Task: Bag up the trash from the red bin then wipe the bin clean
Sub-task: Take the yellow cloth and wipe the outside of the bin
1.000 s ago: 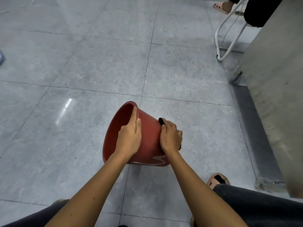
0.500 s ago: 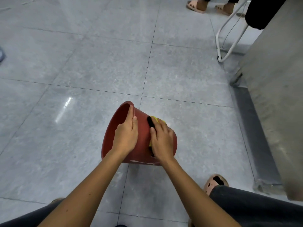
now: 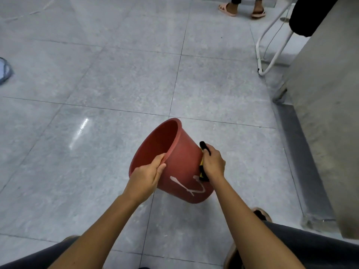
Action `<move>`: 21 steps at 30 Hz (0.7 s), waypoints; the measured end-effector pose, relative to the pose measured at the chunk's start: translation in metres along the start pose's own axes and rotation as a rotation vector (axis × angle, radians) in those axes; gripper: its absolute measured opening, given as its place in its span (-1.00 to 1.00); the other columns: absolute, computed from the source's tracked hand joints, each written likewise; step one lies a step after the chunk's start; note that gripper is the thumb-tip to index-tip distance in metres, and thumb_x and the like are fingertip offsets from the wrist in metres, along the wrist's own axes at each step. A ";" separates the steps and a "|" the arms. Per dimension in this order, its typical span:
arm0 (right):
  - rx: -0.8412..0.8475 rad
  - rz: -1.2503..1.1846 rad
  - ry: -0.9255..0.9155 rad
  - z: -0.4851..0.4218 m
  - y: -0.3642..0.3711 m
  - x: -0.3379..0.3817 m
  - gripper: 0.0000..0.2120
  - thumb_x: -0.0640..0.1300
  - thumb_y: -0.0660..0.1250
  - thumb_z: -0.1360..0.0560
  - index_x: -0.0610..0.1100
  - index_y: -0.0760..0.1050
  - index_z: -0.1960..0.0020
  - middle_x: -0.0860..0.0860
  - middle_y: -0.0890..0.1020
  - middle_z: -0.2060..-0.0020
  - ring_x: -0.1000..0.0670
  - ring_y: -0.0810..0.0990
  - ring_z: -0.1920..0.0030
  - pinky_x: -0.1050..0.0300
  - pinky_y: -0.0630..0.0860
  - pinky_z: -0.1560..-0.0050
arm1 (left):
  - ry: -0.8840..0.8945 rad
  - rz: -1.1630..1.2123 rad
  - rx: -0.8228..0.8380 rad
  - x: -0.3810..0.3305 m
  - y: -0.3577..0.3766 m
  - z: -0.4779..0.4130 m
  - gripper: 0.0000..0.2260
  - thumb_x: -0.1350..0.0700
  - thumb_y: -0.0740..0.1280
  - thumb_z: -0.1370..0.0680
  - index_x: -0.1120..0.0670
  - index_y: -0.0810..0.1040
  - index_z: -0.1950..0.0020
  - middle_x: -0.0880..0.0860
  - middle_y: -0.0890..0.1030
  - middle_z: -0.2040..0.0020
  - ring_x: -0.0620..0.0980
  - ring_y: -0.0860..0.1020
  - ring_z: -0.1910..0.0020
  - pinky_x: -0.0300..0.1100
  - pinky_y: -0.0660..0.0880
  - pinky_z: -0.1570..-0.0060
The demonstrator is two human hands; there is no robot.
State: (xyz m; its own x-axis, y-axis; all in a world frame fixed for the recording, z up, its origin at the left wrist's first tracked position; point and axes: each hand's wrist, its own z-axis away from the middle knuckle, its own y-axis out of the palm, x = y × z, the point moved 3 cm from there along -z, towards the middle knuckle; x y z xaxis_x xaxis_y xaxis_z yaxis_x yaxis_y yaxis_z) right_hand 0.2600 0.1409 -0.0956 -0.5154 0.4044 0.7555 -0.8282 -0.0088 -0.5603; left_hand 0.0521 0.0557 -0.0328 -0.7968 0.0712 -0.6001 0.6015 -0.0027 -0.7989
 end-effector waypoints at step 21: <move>-0.184 0.095 0.213 0.058 -0.003 -0.038 -0.62 -0.01 0.00 -0.65 0.22 0.36 -0.39 0.09 0.35 -0.43 -0.13 0.29 -0.32 -0.07 0.24 -0.35 | -0.169 0.357 -0.052 -0.038 0.007 -0.021 -0.73 -0.05 0.03 -0.65 -0.03 0.47 -0.16 0.01 0.63 0.24 -0.08 0.61 0.29 -0.18 0.57 0.24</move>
State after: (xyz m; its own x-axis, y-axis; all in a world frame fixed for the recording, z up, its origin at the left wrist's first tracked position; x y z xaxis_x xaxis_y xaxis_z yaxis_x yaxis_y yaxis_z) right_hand 0.2698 0.0723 -0.1028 -0.5153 0.5924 0.6194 -0.7143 0.1025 -0.6923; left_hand 0.0882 0.0736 -0.0147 -0.5326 -0.0901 -0.8416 0.8412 0.0530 -0.5381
